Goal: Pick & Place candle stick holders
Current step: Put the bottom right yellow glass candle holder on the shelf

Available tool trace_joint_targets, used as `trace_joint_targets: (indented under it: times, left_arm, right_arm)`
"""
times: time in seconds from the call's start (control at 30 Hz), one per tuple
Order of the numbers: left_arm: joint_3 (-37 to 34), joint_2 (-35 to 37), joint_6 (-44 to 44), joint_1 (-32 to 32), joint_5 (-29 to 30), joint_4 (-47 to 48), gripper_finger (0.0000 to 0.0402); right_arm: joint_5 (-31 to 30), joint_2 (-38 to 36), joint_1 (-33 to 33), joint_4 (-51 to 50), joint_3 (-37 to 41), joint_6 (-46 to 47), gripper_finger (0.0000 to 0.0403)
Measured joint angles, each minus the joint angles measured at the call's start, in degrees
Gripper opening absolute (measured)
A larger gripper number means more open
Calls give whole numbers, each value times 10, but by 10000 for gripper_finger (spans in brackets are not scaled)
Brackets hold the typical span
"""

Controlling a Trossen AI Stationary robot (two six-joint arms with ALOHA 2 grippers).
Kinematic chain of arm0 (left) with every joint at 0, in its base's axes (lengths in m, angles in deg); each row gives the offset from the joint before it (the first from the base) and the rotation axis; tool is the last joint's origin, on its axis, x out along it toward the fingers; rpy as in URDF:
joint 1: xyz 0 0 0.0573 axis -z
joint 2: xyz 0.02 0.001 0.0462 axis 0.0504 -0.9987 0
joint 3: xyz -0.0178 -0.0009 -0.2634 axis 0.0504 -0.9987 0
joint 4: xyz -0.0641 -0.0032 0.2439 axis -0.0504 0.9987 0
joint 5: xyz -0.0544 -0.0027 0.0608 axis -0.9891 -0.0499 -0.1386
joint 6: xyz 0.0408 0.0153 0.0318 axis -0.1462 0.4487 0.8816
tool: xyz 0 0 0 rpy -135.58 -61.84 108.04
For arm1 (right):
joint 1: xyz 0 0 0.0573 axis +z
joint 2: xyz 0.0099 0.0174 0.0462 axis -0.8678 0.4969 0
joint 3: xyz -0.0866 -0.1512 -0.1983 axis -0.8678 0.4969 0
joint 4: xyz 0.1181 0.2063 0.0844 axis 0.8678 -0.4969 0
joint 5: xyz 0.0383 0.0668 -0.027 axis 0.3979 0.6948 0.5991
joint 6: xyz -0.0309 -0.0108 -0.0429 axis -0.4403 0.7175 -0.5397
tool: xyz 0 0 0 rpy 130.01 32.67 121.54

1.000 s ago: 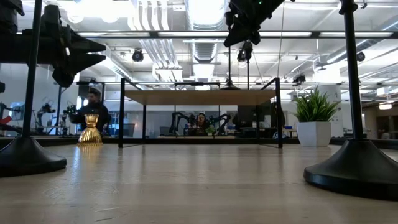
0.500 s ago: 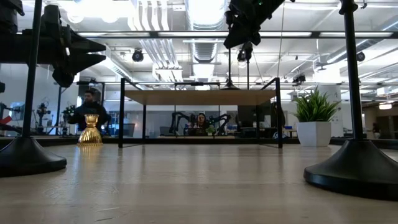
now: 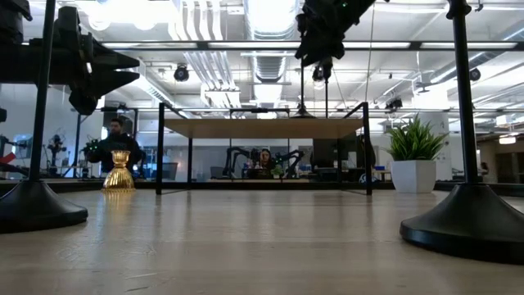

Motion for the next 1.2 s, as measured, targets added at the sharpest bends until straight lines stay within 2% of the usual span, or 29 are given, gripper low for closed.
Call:
trace_joint_targets:
  times: [0.3,0.63,0.83,1.0,1.2]
  left_arm:
    - [0,0,0,0,0,0,149]
    - [0,0,0,0,0,0,149]
    - [0,0,0,0,0,0,149]
    - [0,0,0,0,0,0,149]
    - [0,0,0,0,0,0,149]
  right_arm:
    - [-13,-25,-2,-68,0,9,255]
    - [-15,-113,-3,-124,0,26,227]
    - [10,-178,18,-204,0,94,212]
    - [47,-217,71,-241,0,179,197]
    - [47,-222,205,-350,0,318,169]
